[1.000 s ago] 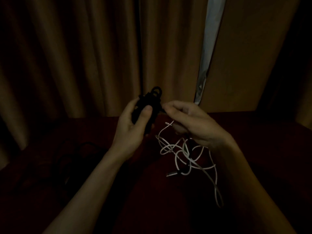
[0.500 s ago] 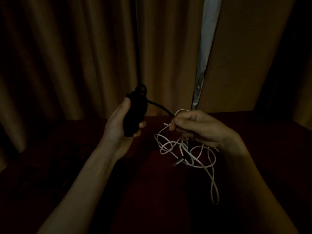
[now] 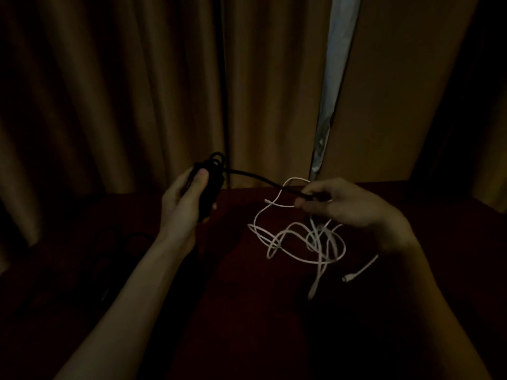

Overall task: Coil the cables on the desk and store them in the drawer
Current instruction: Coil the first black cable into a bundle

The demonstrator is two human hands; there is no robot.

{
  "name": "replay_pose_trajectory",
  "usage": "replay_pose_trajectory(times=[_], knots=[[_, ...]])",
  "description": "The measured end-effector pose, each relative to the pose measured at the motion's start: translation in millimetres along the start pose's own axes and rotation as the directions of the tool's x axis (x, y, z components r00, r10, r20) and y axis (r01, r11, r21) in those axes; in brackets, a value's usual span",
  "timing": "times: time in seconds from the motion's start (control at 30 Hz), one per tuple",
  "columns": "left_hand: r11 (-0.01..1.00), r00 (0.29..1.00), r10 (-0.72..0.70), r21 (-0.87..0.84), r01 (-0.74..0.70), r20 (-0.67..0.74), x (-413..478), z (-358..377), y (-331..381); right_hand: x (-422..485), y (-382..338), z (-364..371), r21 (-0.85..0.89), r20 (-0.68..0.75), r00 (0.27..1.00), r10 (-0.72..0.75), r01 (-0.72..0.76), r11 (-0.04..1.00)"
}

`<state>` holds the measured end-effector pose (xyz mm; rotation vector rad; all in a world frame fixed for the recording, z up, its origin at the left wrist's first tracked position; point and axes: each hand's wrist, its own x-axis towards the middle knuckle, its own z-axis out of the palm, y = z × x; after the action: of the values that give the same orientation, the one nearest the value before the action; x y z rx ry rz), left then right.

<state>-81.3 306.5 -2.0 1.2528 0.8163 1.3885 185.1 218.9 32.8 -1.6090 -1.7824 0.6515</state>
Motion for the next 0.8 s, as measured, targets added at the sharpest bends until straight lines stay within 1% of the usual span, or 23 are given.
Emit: replay_pose_trajectory(times=[0.03,0.1,0.17,0.2,0.23,0.3,0.33,0.4,0.47,0.57,0.63,0.67,0.73,0.8], knots=[[1.000,1.000,0.005,0.008,-0.004,-0.003,-1,1,-1,3,4,0,-0.090,-0.011,1.000,0.024,-0.025,0.996],[0.999,1.000,0.022,0.041,-0.023,0.015,-3,5,-3,9,9,7,-0.214,-0.110,0.994,0.027,-0.050,0.976],[0.996,0.998,0.037,0.083,-0.041,0.050,-7,11,-6,13,9,12,-0.226,-0.192,0.981,-0.019,-0.025,0.974],[0.993,0.997,0.046,0.102,-0.052,0.063,-9,14,-6,15,11,13,-0.224,-0.187,0.982,-0.025,-0.018,0.974],[0.991,0.996,0.055,0.117,-0.063,0.073,-10,16,-7,16,12,13,-0.227,-0.146,0.989,-0.023,-0.011,0.974],[0.989,0.995,0.063,0.132,-0.073,0.083,-11,18,-8,13,10,12,-0.233,-0.003,1.000,-0.019,0.018,0.972],[0.988,0.994,0.063,0.137,-0.075,0.087,-12,19,-9,12,6,11,-0.196,0.055,0.998,-0.024,0.034,0.980],[0.982,0.992,0.072,0.169,-0.089,0.105,-13,20,-10,8,-2,12,-0.015,0.107,0.993,-0.052,0.054,0.998],[0.970,0.986,0.095,0.209,-0.122,0.136,-14,21,-13,4,-13,18,0.158,0.104,0.990,-0.096,0.079,0.984],[0.953,0.975,0.135,0.246,-0.177,0.178,-17,23,-14,3,-26,31,0.326,0.077,0.986,-0.150,0.117,0.938],[0.954,0.971,0.150,0.230,-0.192,0.188,-18,25,-10,4,-33,36,0.438,0.012,0.991,-0.134,0.115,0.892],[0.960,0.971,0.152,0.208,-0.189,0.183,-19,26,-7,5,-36,36,0.458,-0.051,0.991,-0.127,0.136,0.878],[0.980,0.979,0.112,0.143,-0.137,0.170,-20,27,0,4,-39,35,0.407,-0.205,0.969,-0.137,0.211,0.888],[0.999,0.973,0.020,0.028,-0.027,0.230,-22,29,8,5,-41,35,0.349,-0.301,0.941,-0.153,0.258,0.901]])
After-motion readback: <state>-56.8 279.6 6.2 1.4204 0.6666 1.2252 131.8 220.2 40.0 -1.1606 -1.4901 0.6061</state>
